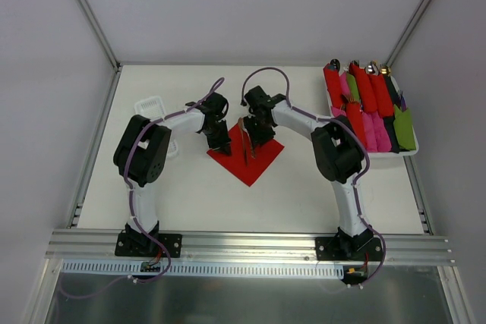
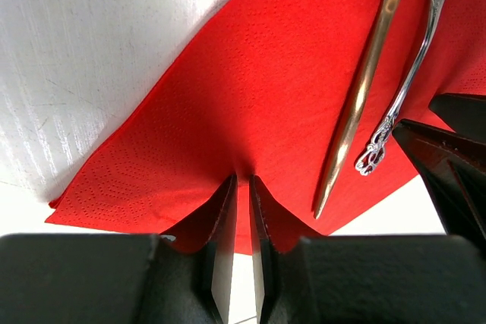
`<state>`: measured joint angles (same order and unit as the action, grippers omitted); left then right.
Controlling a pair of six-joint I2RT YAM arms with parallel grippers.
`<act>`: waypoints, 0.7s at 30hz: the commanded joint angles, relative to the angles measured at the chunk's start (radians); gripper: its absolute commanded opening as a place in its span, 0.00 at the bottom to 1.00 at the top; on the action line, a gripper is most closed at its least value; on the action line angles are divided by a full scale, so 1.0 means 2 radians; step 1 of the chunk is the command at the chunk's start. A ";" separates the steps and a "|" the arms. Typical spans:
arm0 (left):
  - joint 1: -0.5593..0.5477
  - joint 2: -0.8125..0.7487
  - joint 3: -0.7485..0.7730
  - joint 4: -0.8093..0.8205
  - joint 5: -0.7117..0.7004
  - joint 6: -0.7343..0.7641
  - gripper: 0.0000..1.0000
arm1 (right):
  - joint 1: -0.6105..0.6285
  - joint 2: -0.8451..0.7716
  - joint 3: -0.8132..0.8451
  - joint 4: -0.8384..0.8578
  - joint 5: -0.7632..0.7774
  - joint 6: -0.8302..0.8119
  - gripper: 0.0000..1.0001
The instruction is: Place the utensils on the paper napkin and roll it up
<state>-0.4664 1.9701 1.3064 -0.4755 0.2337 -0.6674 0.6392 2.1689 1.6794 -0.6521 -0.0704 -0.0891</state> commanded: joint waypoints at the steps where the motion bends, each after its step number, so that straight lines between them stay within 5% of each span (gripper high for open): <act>1: 0.008 0.005 -0.013 -0.011 -0.012 0.001 0.13 | 0.013 0.001 0.012 -0.016 0.032 -0.006 0.34; 21: 0.014 0.007 -0.018 -0.011 -0.008 0.002 0.12 | 0.034 0.018 0.005 -0.021 0.090 -0.001 0.32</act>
<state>-0.4500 1.9701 1.2968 -0.4675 0.2619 -0.6674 0.6899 2.1723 1.6829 -0.6579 0.0658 -0.0975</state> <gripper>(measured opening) 0.123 0.318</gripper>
